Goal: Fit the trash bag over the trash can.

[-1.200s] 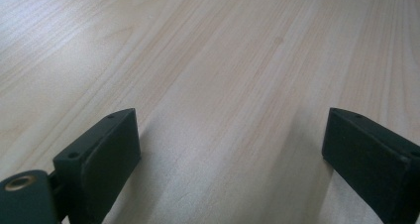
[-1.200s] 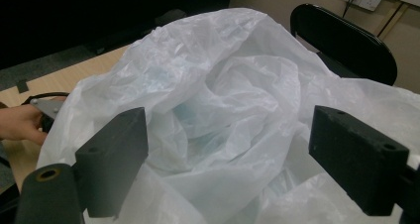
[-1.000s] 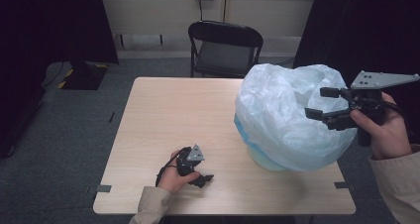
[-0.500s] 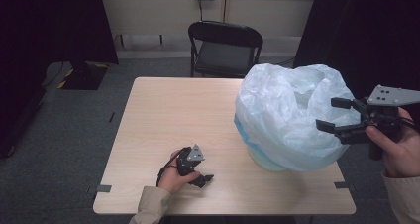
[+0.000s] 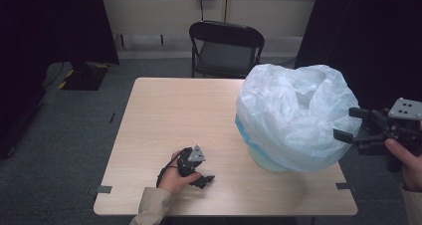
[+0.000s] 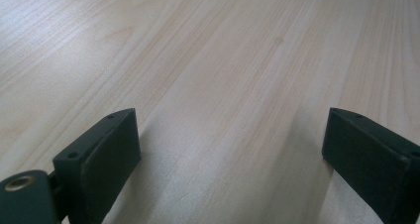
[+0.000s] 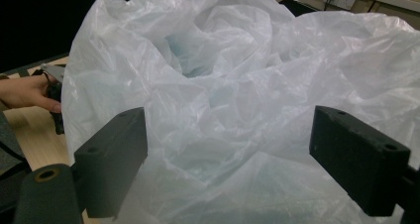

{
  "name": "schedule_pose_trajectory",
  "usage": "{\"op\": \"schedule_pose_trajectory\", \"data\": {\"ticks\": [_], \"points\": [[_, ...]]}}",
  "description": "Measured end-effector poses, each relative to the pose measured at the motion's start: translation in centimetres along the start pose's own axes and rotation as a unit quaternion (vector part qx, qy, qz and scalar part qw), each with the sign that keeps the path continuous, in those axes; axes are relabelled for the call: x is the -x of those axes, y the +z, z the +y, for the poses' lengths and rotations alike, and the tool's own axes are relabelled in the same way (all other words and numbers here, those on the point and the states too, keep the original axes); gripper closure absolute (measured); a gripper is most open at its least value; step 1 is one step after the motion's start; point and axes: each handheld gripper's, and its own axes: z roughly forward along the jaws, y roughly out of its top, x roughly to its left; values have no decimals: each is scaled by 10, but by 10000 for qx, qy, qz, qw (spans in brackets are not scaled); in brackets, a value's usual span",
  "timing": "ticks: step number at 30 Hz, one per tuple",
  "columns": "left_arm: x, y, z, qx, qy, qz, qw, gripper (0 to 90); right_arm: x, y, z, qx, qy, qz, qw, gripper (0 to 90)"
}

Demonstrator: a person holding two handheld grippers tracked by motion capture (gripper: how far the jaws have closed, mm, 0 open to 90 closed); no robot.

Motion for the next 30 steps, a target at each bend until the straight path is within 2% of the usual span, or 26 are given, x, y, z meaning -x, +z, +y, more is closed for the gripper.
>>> {"op": "schedule_pose_trajectory", "data": {"ticks": [7, 22, 27, 30], "points": [[0, 0, 0, 0, 0, 0, 10000, 72, 1, -3, -9, -75, -11, -87, 9999, 143], [0, 0, 0, -8, 8, 0, 10000, 72, 6, -8, -38, -206, 170, -145, 9995, 141], [0, 0, 0, -5, 9, 0, 10000, 72, 7, -9, -46, -130, 174, -196, 9996, 141], [0, 0, 0, -8, 8, 0, 10000, 72, 7, -12, -51, -130, 208, -149, 9996, 139]]}}
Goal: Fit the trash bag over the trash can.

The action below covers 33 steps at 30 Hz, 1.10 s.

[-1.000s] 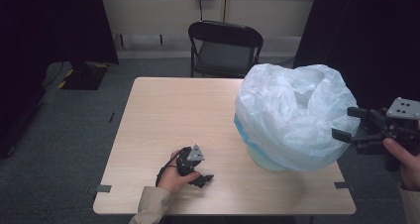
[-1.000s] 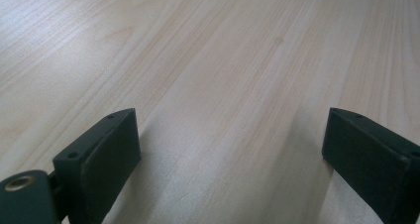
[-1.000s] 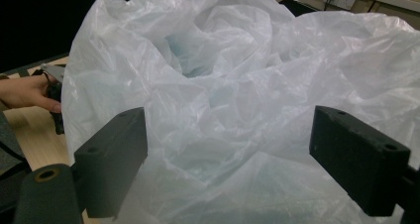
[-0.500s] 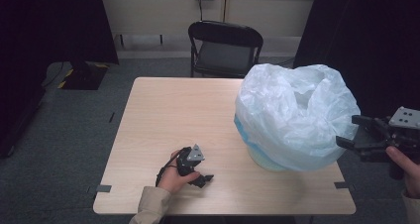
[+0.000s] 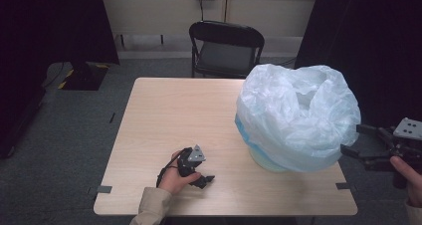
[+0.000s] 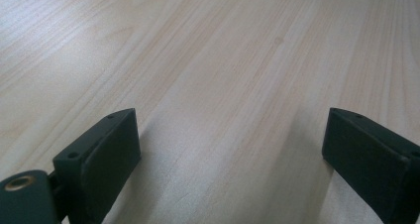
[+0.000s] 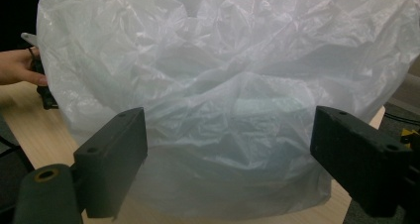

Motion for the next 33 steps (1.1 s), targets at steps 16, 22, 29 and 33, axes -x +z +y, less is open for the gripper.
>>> {"op": "schedule_pose_trajectory", "data": {"ticks": [16, 22, 29, 33], "points": [[0, 0, 0, 2, 1, -2, 10000, 72, 0, 10, -58, -130, 391, 177, 9990, 139], [0, 0, 0, 4, 1, 0, 10000, 72, -2, 27, -82, -124, 516, 285, 9982, 139], [0, 0, 0, 5, 0, -1, 10000, 72, -7, 53, -114, -335, 558, 301, 9974, 139], [0, 0, 0, 6, -1, 0, 10000, 72, -8, 63, -129, -417, 653, 329, 9964, 141]]}}
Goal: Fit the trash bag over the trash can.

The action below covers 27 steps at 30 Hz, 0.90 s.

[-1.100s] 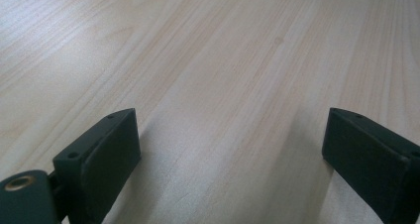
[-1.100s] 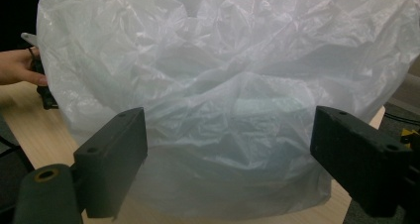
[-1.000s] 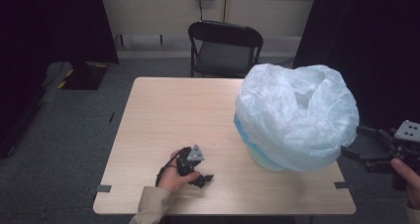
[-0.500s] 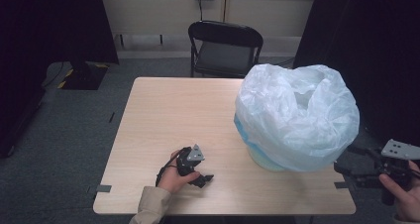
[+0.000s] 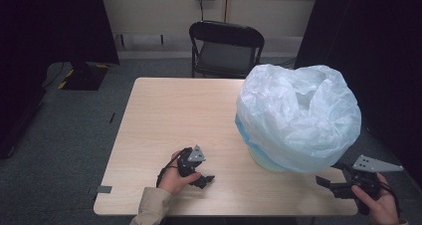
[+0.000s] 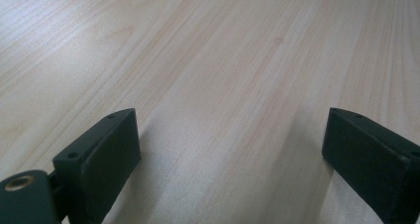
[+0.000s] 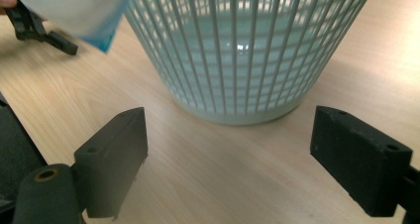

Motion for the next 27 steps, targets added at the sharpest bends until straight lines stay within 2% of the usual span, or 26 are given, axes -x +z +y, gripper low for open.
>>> {"op": "schedule_pose_trajectory", "data": {"ticks": [3, 10, 14, 16, 19, 27], "points": [[0, 0, 0, 0, 0, 0, 10000, 72, 1, 9, -9, -63, 67, 25, 10000, 142], [0, 0, 0, 0, 1, 0, 10000, 72, 4, 30, -27, -274, 39, -18, 9996, 143], [0, 0, 0, -1, 1, -1, 10000, 72, 6, 39, -33, -375, 74, -35, 9993, 143], [0, 0, 0, -1, 1, -1, 10000, 72, 7, 43, -35, -448, 12, -76, 9990, 143], [0, 0, 0, 0, 1, -1, 10000, 72, 6, 48, -37, -580, -53, -128, 9982, 143], [0, 0, 0, -2, 3, -5, 10000, 72, 6, 52, -40, -636, -67, -140, 9979, 143]]}}
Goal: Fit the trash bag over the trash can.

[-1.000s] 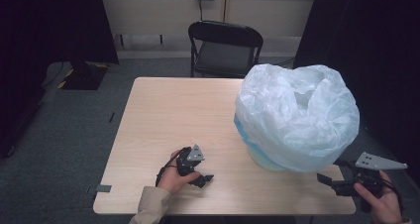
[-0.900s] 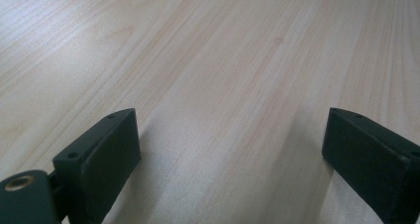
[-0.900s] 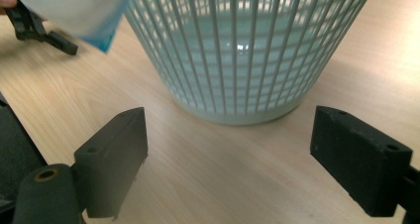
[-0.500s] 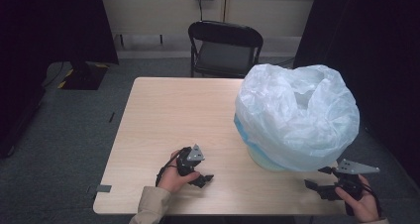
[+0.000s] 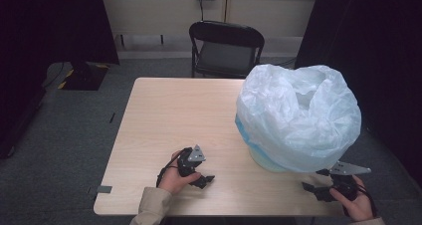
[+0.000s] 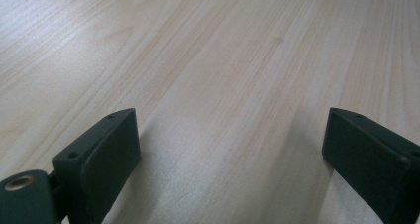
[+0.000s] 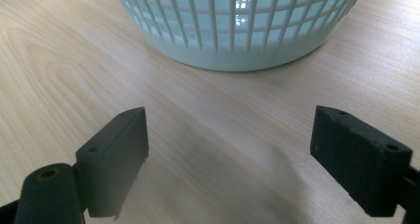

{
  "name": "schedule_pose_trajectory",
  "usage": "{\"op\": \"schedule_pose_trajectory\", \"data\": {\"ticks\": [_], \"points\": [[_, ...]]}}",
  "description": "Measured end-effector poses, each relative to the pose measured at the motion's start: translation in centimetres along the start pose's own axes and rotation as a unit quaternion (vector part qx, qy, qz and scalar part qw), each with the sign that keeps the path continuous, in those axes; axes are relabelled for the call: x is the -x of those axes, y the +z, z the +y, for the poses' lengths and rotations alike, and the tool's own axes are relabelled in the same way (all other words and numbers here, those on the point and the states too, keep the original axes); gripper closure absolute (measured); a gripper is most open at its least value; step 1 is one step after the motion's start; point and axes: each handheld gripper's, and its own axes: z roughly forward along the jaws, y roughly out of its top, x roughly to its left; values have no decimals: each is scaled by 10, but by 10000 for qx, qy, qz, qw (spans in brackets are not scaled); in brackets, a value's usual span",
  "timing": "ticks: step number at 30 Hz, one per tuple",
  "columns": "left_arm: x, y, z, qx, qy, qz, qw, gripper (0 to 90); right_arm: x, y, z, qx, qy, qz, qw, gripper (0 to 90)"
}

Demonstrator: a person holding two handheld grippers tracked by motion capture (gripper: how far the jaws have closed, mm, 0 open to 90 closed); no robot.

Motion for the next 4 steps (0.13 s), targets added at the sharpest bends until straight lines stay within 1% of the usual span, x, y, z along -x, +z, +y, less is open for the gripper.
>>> {"op": "schedule_pose_trajectory", "data": {"ticks": [4], "points": [[0, 0, 0, -3, 15, -8, 10000, 71, -1, 1, 0, 13, -10, -16, 10000, 143]]}}
